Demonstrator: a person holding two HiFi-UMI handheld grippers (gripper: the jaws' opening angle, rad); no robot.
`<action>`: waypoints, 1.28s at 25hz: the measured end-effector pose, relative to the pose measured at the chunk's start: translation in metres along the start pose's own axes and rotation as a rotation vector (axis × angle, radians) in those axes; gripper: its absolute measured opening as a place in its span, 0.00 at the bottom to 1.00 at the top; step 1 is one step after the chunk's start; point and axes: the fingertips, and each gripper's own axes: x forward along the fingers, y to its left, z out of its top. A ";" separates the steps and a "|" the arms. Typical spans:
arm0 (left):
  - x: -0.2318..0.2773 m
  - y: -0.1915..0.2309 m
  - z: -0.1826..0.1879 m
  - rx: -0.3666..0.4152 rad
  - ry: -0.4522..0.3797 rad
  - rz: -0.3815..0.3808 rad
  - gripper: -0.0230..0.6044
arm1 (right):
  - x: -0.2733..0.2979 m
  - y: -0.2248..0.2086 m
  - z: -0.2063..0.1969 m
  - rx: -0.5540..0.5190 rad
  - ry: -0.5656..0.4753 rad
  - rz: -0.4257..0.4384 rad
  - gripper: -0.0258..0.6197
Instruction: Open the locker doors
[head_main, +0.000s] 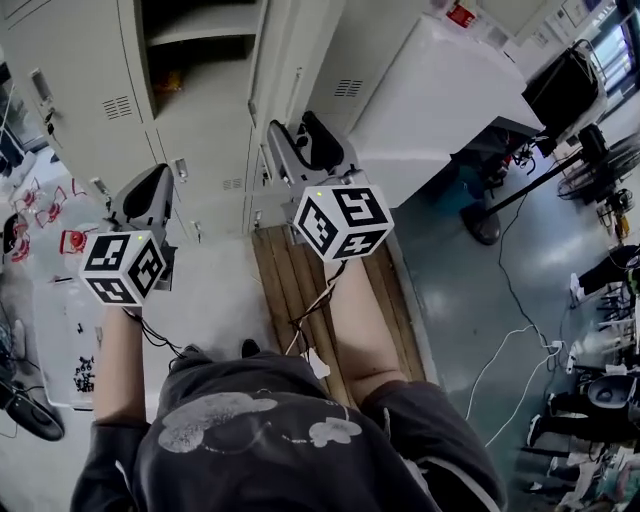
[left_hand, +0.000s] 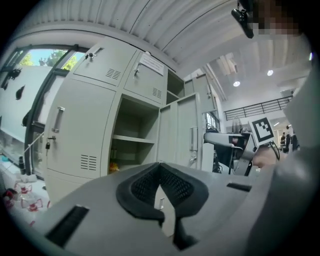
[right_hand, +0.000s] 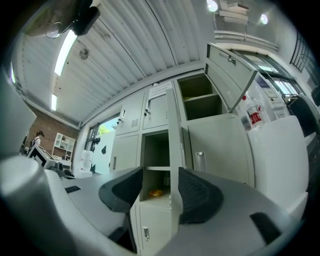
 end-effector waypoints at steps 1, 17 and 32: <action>-0.005 0.005 -0.002 0.001 0.005 0.018 0.05 | 0.000 0.005 0.001 -0.002 -0.005 0.011 0.40; -0.136 0.183 0.014 -0.037 -0.038 0.191 0.05 | 0.102 0.210 -0.021 0.018 0.022 0.192 0.48; -0.203 0.334 0.017 -0.018 -0.012 0.079 0.05 | 0.186 0.364 -0.070 0.015 0.103 0.137 0.49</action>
